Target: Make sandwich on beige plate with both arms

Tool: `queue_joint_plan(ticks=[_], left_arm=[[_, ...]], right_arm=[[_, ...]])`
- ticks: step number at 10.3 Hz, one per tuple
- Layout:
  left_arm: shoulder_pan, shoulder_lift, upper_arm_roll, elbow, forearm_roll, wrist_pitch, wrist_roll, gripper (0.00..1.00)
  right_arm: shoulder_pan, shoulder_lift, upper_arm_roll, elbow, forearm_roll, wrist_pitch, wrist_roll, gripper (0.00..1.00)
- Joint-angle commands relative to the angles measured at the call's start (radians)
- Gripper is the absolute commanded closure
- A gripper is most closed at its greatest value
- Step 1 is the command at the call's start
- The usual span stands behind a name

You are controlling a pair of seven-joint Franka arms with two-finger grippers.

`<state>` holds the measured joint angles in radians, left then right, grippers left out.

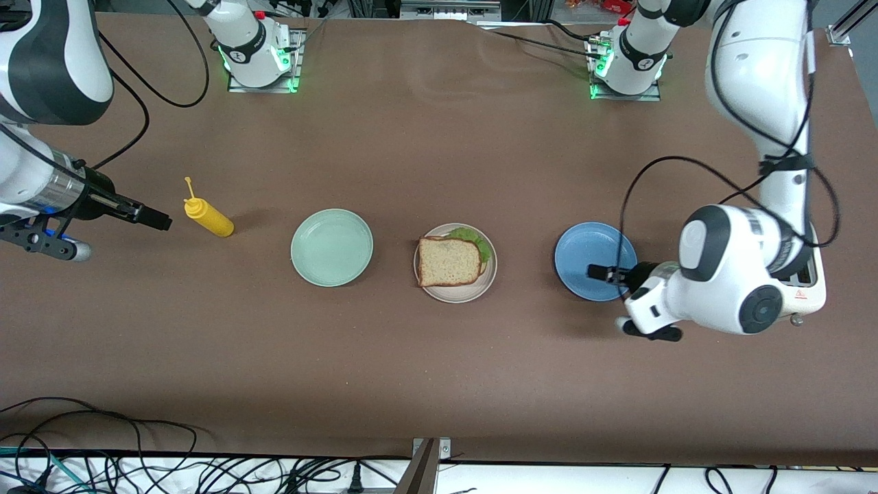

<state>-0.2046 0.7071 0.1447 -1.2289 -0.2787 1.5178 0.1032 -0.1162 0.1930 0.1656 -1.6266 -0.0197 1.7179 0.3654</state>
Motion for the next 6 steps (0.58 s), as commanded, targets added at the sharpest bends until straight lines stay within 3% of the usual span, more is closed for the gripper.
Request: queue_joint_plan(ticks=[1,4,6], left_arm=[[0.011,-0.090,-0.002,-0.029,0.204,-0.100,-0.020,0.00],[0.051,-0.187,0.000,-0.070,0.265,-0.163,-0.030,0.00],[0.074,-0.292,0.000,-0.193,0.273,-0.151,-0.045,0.00]], right_arm=[[-0.022,-0.029,0.023,-0.038,-0.013,0.026,0.001,0.00],[-0.025,-0.026,0.017,-0.030,-0.017,0.063,0.000,0.00],[-0.025,-0.035,0.005,-0.027,-0.013,0.057,0.001,0.00]])
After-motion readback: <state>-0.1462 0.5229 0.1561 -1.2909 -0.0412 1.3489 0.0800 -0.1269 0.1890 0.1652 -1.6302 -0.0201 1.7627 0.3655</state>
